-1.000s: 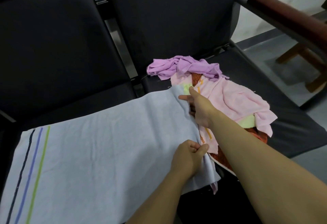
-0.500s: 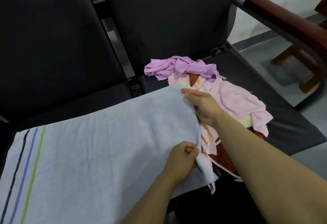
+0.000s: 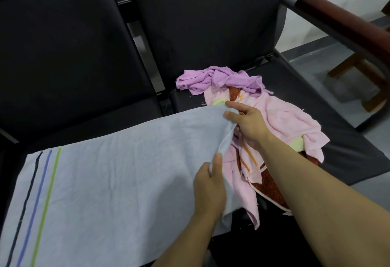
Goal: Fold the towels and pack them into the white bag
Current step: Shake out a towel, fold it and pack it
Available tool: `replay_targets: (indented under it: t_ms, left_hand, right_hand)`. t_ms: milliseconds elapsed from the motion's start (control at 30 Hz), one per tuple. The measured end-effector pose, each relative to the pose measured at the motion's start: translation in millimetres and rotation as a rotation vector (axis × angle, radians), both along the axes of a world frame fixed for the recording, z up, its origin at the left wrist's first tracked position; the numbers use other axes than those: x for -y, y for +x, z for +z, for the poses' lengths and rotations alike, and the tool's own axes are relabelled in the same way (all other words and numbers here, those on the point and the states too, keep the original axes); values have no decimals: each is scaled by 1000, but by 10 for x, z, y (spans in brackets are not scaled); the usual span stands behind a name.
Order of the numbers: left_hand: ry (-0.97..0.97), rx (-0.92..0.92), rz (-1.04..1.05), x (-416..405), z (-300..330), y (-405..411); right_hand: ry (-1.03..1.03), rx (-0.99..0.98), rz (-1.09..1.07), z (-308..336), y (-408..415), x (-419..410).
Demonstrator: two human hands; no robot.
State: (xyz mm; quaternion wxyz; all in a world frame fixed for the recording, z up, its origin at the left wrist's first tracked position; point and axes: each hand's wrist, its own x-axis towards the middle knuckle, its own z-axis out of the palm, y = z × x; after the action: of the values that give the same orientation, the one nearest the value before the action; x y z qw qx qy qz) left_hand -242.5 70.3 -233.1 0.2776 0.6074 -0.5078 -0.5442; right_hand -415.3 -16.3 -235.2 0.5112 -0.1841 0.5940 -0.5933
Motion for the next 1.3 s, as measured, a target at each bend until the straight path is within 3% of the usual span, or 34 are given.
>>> replay_targets:
  t_ms: [200,333,533,800,933,1100,1300]
  left_hand:
    - [104,-2,-204,20,-96,188]
    - [64,23,-254,46,-42,344]
    - [22,153,-488,178,33,559]
    - [326,-242,-211,177,287,904]
    - [393,-351,-46,143,438,1119]
    - [237,-164,31,123,553,1556]
    - [86,-64,60,170,635,2337]
  right_hand:
    - [25,-36,8,10,33,0]
    - [46,-125,26,8,59,0]
    - [72,-280,53,12,180,22]
    - [63,-440,111,223,501,43]
    - [75,-482,164,318,683,39]
    - [46,-581,276,526,1170,127]
    - [-32,-691,380,802,2060,450]
